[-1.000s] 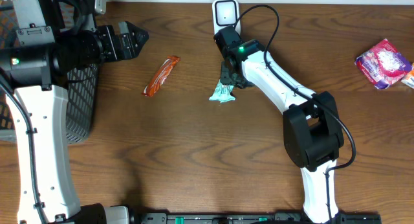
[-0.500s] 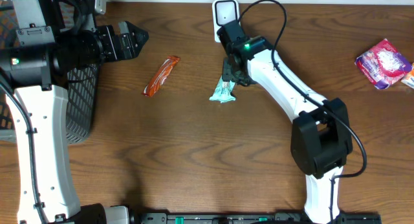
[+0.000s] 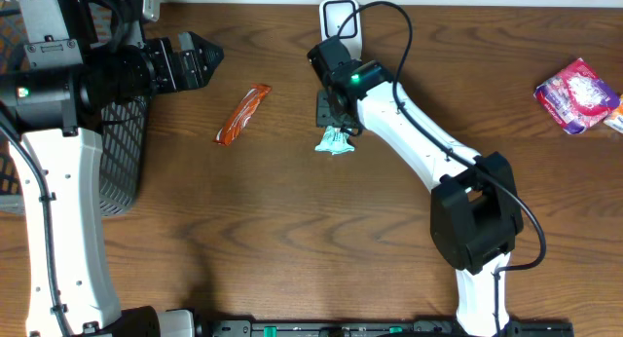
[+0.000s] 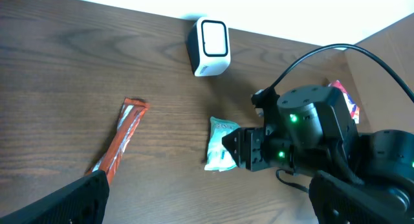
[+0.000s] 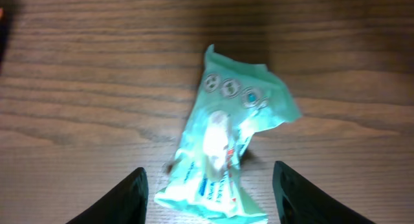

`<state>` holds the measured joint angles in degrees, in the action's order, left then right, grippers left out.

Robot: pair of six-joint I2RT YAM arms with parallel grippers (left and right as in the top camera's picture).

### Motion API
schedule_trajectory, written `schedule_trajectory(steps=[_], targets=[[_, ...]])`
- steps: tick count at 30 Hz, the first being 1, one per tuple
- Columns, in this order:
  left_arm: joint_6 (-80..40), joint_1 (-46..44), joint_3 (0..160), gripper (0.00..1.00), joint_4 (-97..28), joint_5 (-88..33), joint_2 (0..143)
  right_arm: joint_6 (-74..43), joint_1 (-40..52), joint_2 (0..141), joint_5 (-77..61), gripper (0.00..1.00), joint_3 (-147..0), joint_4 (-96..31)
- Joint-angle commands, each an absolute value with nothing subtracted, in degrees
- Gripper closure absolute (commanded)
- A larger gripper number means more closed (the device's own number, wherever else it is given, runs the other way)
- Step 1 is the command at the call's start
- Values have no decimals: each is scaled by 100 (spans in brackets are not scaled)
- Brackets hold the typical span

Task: Scan the item barcode

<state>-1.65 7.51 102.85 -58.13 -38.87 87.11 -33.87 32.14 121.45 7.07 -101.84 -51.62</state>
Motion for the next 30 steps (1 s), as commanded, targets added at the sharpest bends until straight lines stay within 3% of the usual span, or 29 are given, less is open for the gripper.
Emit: schedule_trajectory(steps=[1, 30], targets=[[-152, 764, 10307, 2, -5815, -3942, 8733, -3354, 3282, 12204, 762, 44, -10228, -5159], [-152, 764, 10307, 2, -5817, -3942, 8733, -3332, 3306, 13203, 1041, 54, -10219, -5118]])
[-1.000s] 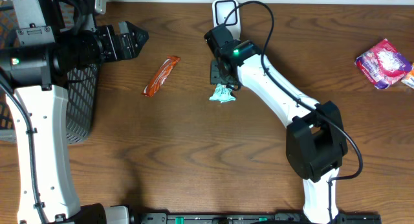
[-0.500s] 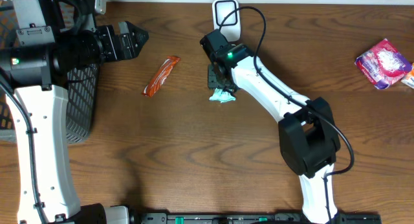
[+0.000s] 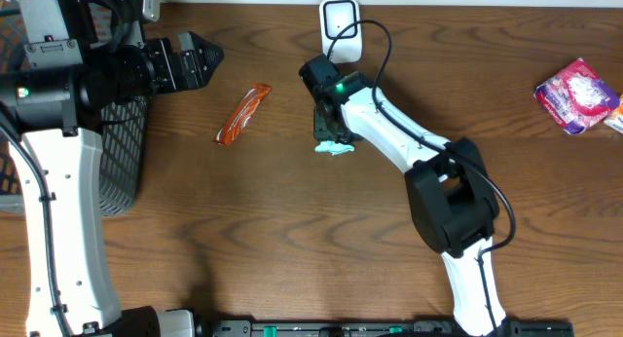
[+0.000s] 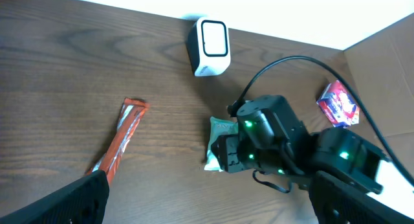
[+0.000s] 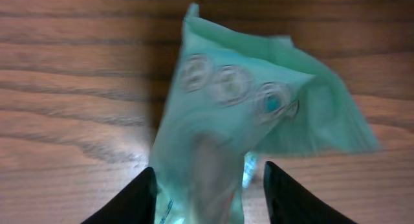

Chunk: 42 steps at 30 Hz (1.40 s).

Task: Scan the item barcode

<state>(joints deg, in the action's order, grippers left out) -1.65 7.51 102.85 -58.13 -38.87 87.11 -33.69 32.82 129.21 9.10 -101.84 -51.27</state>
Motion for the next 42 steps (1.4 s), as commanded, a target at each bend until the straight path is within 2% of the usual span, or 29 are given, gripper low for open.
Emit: schedule_trajectory(steps=[1, 9, 10, 13, 35, 42], targets=[[-152, 764, 10307, 2, -5815, -3942, 8733, -3332, 3306, 13225, 1039, 56, -10219, -5113], [-152, 764, 10307, 2, -5817, -3942, 8733, -3247, 3304, 13190, 1041, 72, -10228, -5098], [-152, 764, 10307, 2, -5817, -3942, 8733, -3212, 3304, 13190, 1041, 76, -10228, -5098], [-154, 764, 10309, 2, -5817, -3942, 8733, -3111, 3299, 13190, 1044, 99, -10239, -5096], [-152, 764, 10309, 2, -5817, -3942, 8733, -2342, 3288, 13067, 1020, 99, -10720, -5301], [-152, 766, 10309, 2, -5817, -3942, 8733, -2051, 3208, 12807, 1017, 99, -10860, -4792]])
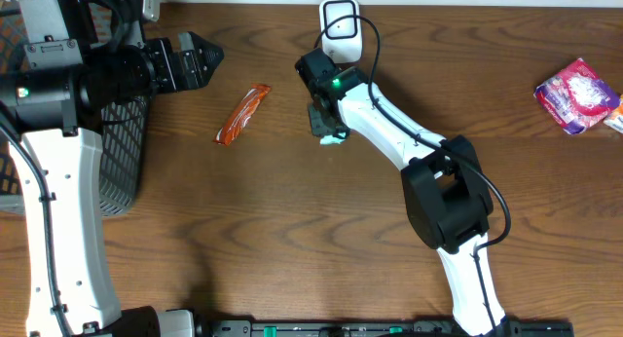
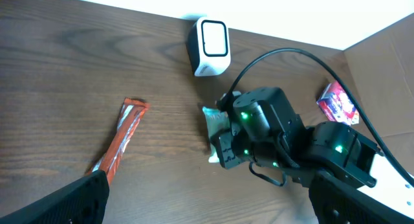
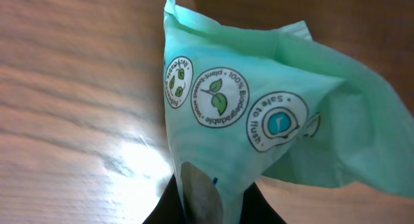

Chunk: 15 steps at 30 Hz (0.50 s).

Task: Scan the item barcode
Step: 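Hold the wipes pack up to the white scanner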

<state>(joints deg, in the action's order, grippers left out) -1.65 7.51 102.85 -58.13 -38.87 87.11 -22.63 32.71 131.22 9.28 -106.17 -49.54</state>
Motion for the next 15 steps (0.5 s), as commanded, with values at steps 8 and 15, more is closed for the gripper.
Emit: schedule_trajectory(steps=[8, 15], targets=[[-152, 764, 10309, 2, -5817, -3942, 8733, -1914, 2954, 12739, 998, 99, -10890, -3413], [-152, 764, 10307, 2, -5817, -3942, 8733, -1594, 2904, 12739, 836, 99, -10890, -2423]])
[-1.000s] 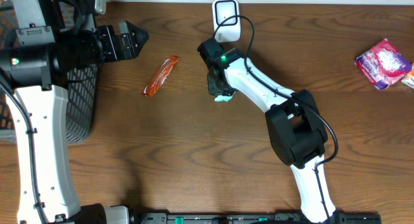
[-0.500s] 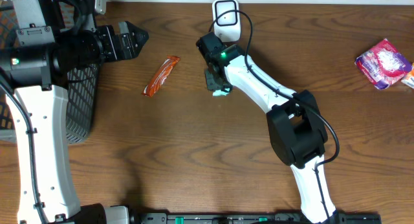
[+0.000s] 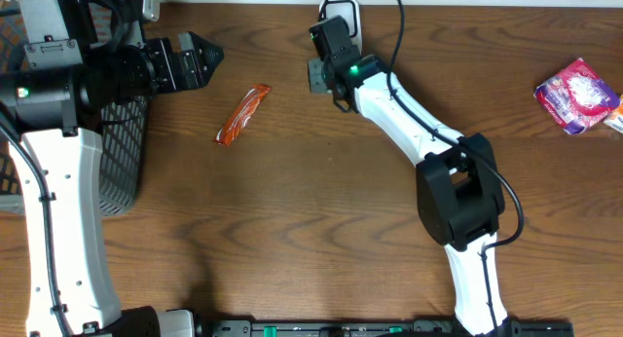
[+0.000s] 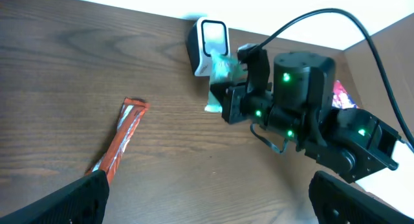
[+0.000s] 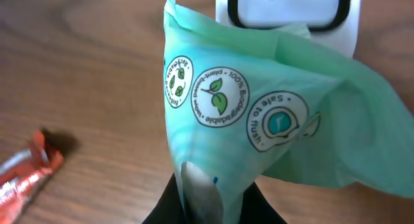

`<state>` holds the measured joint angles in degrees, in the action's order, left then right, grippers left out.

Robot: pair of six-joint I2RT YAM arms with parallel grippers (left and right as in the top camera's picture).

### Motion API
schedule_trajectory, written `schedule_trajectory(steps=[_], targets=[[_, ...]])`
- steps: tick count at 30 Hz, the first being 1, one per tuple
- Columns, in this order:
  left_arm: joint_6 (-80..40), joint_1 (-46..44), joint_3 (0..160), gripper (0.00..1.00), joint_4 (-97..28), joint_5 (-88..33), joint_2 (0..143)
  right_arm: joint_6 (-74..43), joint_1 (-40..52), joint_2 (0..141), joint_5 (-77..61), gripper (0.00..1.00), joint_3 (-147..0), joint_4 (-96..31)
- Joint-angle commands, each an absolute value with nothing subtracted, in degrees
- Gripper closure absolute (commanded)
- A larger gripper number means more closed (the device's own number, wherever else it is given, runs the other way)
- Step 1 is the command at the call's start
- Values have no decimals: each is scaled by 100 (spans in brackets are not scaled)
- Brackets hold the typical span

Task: Scan the item barcode
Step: 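Hold the wipes pack up to the white scanner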

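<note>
My right gripper (image 3: 327,76) is shut on a pale green packet (image 5: 259,101) printed with round leaf logos. It holds the packet off the table, right in front of the white scanner (image 5: 288,10) with its dark-rimmed window. In the left wrist view the green packet (image 4: 220,70) hangs just below the scanner (image 4: 212,39). From overhead the right arm hides the packet, and the scanner (image 3: 343,11) shows only in part at the table's far edge. My left gripper (image 3: 206,55) hovers open at the far left with nothing in it.
An orange-red snack bar (image 3: 243,114) lies on the wood left of the scanner. A black mesh basket (image 3: 122,152) stands at the left edge. A pink packet (image 3: 576,93) lies at the far right. A black cable runs from the right wrist over the scanner.
My right gripper has moved the green packet from just above the table near the middle up toward the far edge, so it now faces the scanner's window. The left arm has not moved.
The green packet first lay on the table with my right gripper open over it. Then the open jaws stood close around it. Half a second ago the jaws were shut on the packet, lifted slightly. Now the packet is held before the scanner.
</note>
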<state>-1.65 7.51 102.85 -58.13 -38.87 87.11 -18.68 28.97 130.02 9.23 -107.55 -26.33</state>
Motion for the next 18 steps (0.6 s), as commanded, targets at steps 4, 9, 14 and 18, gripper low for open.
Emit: schedule_trajectory(steps=[4, 9, 14, 18], targets=[[-152, 764, 10307, 2, -5817, -3942, 8733, -1516, 2799, 12739, 353, 99, -10890, -1734], [-152, 764, 10307, 2, -5817, -3942, 8733, -1951, 2488, 12761, 12, 99, -10890, -683], [-152, 764, 10309, 2, -5817, -3942, 8733, -2585, 2073, 12833, -558, 99, -10892, -5], [-152, 764, 10307, 2, -5815, -3942, 8733, -3181, 1857, 13126, -1041, 99, -10892, 451]])
